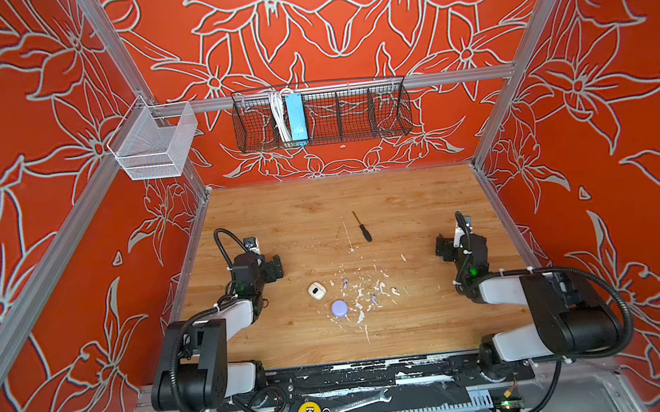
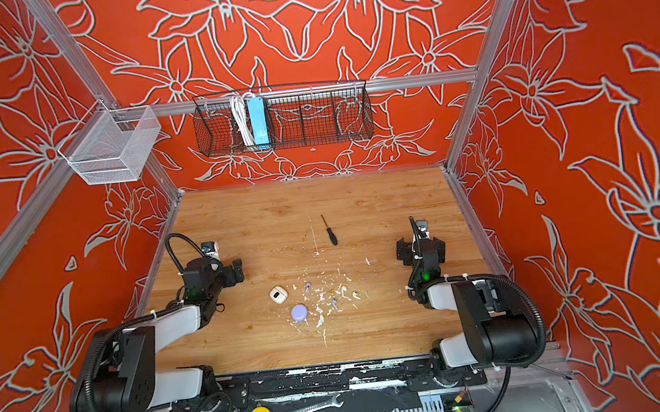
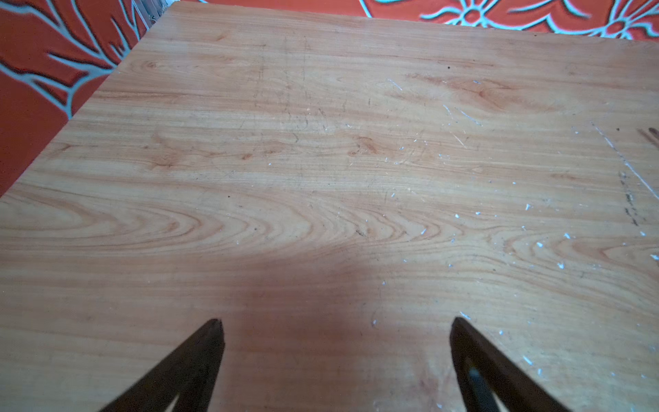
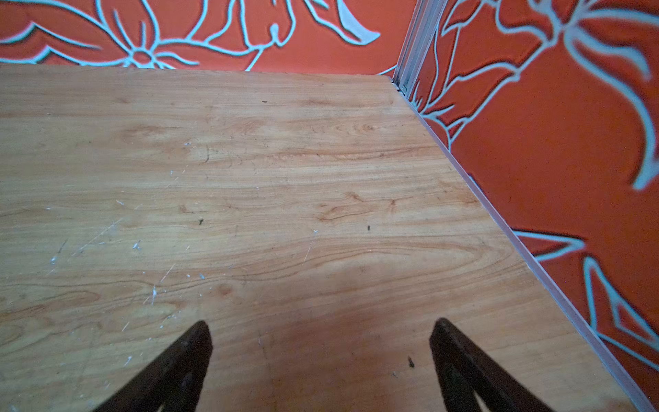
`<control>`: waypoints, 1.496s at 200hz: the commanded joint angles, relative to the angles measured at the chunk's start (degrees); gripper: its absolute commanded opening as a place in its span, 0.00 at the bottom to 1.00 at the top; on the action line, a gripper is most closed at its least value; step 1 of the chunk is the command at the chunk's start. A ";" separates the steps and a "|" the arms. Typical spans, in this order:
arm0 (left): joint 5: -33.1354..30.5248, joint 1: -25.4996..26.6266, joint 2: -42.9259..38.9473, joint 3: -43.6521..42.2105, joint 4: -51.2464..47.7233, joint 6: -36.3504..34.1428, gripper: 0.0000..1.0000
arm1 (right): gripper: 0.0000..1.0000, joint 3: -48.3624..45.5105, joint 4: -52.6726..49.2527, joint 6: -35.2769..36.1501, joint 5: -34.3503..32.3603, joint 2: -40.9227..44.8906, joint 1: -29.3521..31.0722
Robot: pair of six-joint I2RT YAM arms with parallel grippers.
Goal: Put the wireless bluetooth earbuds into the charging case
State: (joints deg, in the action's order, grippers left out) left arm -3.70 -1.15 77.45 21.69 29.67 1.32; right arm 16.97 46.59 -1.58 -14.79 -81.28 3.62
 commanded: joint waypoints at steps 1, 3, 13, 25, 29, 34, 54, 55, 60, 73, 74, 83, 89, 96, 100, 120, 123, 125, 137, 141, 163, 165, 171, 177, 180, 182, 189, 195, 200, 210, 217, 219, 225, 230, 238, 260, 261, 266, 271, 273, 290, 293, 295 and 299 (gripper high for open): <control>0.63 -0.28 0.20 0.89 0.83 0.17 0.98 | 0.98 0.43 0.78 -0.47 -1.34 0.61 0.14; 0.63 -0.27 0.19 0.87 0.87 0.17 0.98 | 0.98 0.43 0.78 -0.51 -1.29 0.60 0.22; 0.63 -0.26 0.12 0.81 1.00 0.17 0.98 | 0.98 0.43 0.78 -0.44 -1.36 0.59 0.25; 0.63 -0.31 0.07 0.82 0.96 0.17 0.98 | 0.98 0.43 0.79 -0.50 -1.31 0.59 0.25; 0.58 -0.27 0.08 0.76 0.99 0.17 0.98 | 0.98 0.43 0.79 -0.45 -1.30 0.59 0.24; 0.54 -0.30 0.08 0.77 1.04 0.17 0.98 | 0.98 0.43 0.83 -0.48 -1.33 0.59 0.33; 0.54 -0.32 0.04 0.80 1.07 0.17 0.98 | 0.98 0.43 0.86 -0.48 -1.34 0.66 0.23; 0.54 -0.29 0.06 0.76 1.08 0.17 0.98 | 0.98 0.43 0.82 -0.50 -1.27 0.67 0.24; 0.54 -0.26 0.02 0.74 1.08 0.13 0.98 | 0.98 0.43 0.83 -0.44 -1.31 0.67 0.25; 0.63 -0.29 0.00 0.73 1.06 0.17 0.98 | 0.98 0.39 0.85 -0.44 -1.32 0.66 0.29; 0.63 -0.27 0.03 0.73 1.08 0.17 0.98 | 0.98 0.41 0.86 -0.44 -1.31 0.67 0.27; 0.63 -0.27 0.04 0.74 1.02 0.17 0.98 | 0.98 0.40 0.87 -0.44 -1.31 0.68 0.25; 0.63 -0.31 -0.01 0.72 1.01 0.17 0.98 | 0.98 0.41 0.87 -0.44 -1.31 0.64 0.24; 0.63 -0.27 0.08 0.72 1.03 0.17 0.98 | 0.98 0.43 0.87 -0.44 -1.29 0.60 0.25; 0.63 -0.27 -0.01 0.76 1.09 0.17 0.98 | 0.98 0.43 0.82 -0.45 -1.31 0.62 0.19; 0.63 -0.26 0.09 0.72 1.08 0.17 0.98 | 0.98 0.43 0.81 -0.51 -1.34 0.62 0.30; 0.63 -0.28 0.00 0.73 1.01 0.17 0.98 | 0.98 0.43 0.87 -0.45 -1.33 0.59 0.25; 0.63 -0.33 -0.01 0.72 1.07 0.17 0.98 | 0.98 0.43 0.87 -0.44 -1.32 0.59 0.25; 0.63 -0.26 0.03 0.72 1.08 0.17 0.98 | 0.98 0.42 0.83 -0.44 -1.30 0.59 0.25; 0.63 -0.28 0.03 0.72 1.04 0.17 0.98 | 0.98 0.43 0.80 -0.42 -1.28 0.59 0.25; 0.63 -0.30 0.07 0.76 1.04 0.17 0.98 | 0.98 0.34 0.87 -0.44 -1.32 0.68 0.25; 0.63 -0.27 0.00 0.80 1.03 0.17 0.98 | 0.98 0.30 0.87 -0.44 -1.35 0.68 0.25; 0.63 -0.27 0.01 0.72 1.03 0.17 0.98 | 0.98 0.26 0.99 -0.43 -1.38 0.76 0.25; 0.58 -0.26 0.03 0.72 1.07 0.17 0.98 | 0.98 0.06 1.57 -0.30 -1.26 0.88 0.25; 0.52 -0.30 -0.01 0.72 1.07 0.17 0.98 | 0.98 -0.04 1.93 -0.28 -1.38 1.08 0.25; 0.54 -0.29 0.03 0.72 1.08 0.17 0.98 | 0.98 -0.19 1.99 -0.27 -1.45 1.39 0.25; 0.54 -0.26 -0.10 0.64 1.11 0.17 0.98 | 0.98 -0.63 0.66 -0.38 -1.54 3.38 0.23; 0.91 -0.19 -0.23 0.48 1.38 0.01 0.98 | 0.98 -1.54 0.50 -0.23 -1.23 5.44 0.30; 2.04 -0.17 -0.65 0.43 1.66 -0.51 0.98 | 0.98 -2.67 1.63 0.24 -1.00 7.36 0.33; 1.95 0.93 -3.32 1.92 -3.06 -1.57 0.98 | 0.98 -4.47 -1.40 0.50 -0.79 13.38 1.06; -1.02 2.47 -6.25 4.65 -10.75 -0.98 0.98 | 0.98 -4.43 -7.42 -1.93 -1.35 19.26 1.30; -1.74 2.88 -6.98 5.79 -12.99 -0.69 0.98 | 0.98 -4.21 -10.67 -3.40 -1.77 20.99 1.30; -4.16 3.81 -8.95 8.34 -18.22 1.00 0.98 | 0.98 -3.26 -18.28 -8.27 -3.90 25.87 1.30; -5.78 4.23 -10.17 9.66 -21.16 3.27 0.98 | 0.98 -2.74 -22.36 -8.49 -4.01 29.66 1.41; -4.72 4.44 -11.79 10.36 -22.74 5.45 0.98 | 0.98 -2.71 -25.13 -11.17 -4.97 35.12 1.43; 4.47 4.71 -17.38 11.82 -27.44 11.23 0.98 | 0.98 -4.31 -26.18 -23.55 -7.75 47.18 1.30; 4.79 4.73 -17.66 11.94 -27.72 11.63 0.98 | 0.98 -4.32 -26.01 -23.77 -7.33 47.57 1.26; 6.03 4.74 -18.92 12.62 -29.31 13.59 0.98 | 0.98 -3.94 -25.96 -24.66 -4.57 49.48 1.22; 7.40 4.75 -20.19 13.48 -30.90 15.50 0.98 | 0.98 -2.87 -27.51 -25.38 -1.93 50.83 1.30; 7.88 4.75 -20.35 13.75 -31.50 16.35 0.98 | 0.98 -1.95 -28.37 -25.79 -1.13 51.43 1.30; 14.86 4.68 -24.51 17.02 -37.42 19.47 0.98 | 0.98 5.68 -38.01 -28.52 7.39 50.20 1.30; 16.98 4.67 -24.80 17.94 -39.11 18.72 0.97 | 0.98 6.76 -38.71 -28.94 9.05 49.39 1.30; 18.49 4.66 -24.98 18.47 -40.12 18.21 0.97 | 0.98 7.37 -39.24 -29.23 9.86 48.85 1.33; 21.22 4.66 -25.25 19.15 -41.03 17.89 0.97 | 0.98 8.86 -40.11 -30.08 12.29 47.31 1.31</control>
State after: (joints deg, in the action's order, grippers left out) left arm 3.16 3.38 55.07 36.40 1.67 14.46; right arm 17.52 18.20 -22.72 -14.48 -30.33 4.58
